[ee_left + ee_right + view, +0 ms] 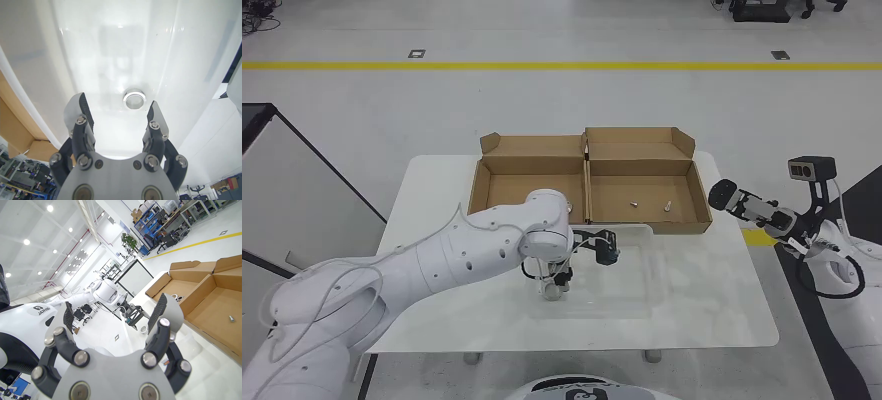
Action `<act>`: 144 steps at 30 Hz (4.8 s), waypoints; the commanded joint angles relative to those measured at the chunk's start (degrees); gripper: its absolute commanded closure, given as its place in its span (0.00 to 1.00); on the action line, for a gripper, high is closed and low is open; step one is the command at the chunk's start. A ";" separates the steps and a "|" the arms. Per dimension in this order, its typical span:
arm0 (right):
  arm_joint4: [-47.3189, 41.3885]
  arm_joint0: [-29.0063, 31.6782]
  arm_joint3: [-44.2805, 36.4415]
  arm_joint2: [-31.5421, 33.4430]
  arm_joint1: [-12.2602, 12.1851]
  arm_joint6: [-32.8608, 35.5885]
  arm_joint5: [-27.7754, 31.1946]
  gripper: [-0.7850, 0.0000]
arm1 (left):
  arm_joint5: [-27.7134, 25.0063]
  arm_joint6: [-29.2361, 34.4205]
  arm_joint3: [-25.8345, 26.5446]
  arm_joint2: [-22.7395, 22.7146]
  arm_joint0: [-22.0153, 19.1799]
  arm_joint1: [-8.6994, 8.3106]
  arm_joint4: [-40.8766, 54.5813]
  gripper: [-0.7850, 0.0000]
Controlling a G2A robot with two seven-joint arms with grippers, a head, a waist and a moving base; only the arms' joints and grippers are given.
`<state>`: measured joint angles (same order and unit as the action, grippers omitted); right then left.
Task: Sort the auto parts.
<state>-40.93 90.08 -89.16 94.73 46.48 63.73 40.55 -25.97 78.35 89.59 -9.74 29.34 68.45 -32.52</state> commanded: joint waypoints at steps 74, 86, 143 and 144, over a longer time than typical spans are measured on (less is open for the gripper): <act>0.00 0.00 0.00 0.00 0.00 0.00 0.00 0.00 | -2.22 -2.23 -7.81 0.00 3.78 1.98 -5.41 0.62; 0.00 0.00 0.00 0.00 0.00 0.00 0.00 0.00 | -1.23 -1.23 -5.93 0.00 4.53 1.38 -4.60 0.63; 0.00 0.00 0.00 0.00 0.00 0.00 0.00 0.00 | -2.07 -2.11 2.74 -2.04 -10.80 -4.52 9.33 1.00; 0.00 0.00 0.00 0.00 0.00 0.00 0.00 0.00 | -2.26 -2.31 3.52 -2.97 -11.00 -5.23 9.57 1.00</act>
<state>-40.93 90.08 -89.16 94.73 46.48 63.73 40.55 -28.06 76.23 92.33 -11.76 18.54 63.97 -23.19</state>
